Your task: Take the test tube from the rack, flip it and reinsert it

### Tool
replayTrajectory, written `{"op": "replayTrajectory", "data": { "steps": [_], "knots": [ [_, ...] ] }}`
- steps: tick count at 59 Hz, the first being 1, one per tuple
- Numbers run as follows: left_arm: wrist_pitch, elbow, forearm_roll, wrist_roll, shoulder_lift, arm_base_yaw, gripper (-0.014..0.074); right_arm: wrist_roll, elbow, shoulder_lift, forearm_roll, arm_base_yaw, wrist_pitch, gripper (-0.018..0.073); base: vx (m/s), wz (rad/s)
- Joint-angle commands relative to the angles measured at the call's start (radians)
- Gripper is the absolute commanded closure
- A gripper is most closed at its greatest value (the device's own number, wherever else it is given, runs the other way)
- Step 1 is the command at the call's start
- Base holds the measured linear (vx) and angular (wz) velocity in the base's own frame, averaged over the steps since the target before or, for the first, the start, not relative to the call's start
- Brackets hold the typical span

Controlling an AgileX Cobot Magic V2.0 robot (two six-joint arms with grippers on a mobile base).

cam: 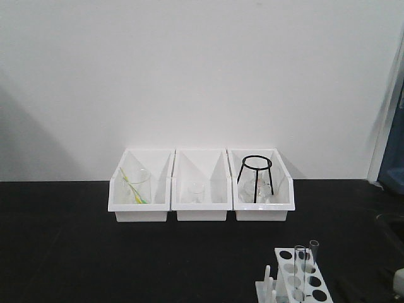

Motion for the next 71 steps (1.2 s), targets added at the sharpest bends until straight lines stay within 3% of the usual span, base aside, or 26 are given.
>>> {"op": "replayTrajectory", "data": {
  "steps": [1,16,37,51,60,71],
  "knots": [
    [-0.087,0.000,-0.004,0.000,-0.011,-0.007,0.0603,0.045,-0.032,0.060,-0.144,-0.006,-0.216,0.0027,0.00,0.00],
    [-0.087,0.000,-0.004,0.000,-0.011,-0.007,0.0603,0.048,-0.077,0.245,-0.177,-0.006,-0.336,0.0027,0.00,0.00],
    [-0.087,0.000,-0.004,0.000,-0.011,-0.007,0.0603,0.082,-0.224,0.364,-0.251,0.003,-0.333,0.0027,0.00,0.00],
    [-0.087,0.000,-0.004,0.000,-0.011,-0.007,0.0603,0.078,-0.282,0.437,-0.194,0.064,-0.297,0.0039,0.00,0.00],
    [-0.087,0.000,-0.004,0.000,-0.011,-0.007,0.0603,0.073,-0.282,0.461,-0.091,0.064,-0.295,0.0105,0.00,0.00],
    [-0.087,0.000,-0.004,0.000,-0.011,-0.007,0.0603,0.073,-0.282,0.463,-0.095,0.064,-0.295,0.0240,0.00,0.00]
  ]
}}
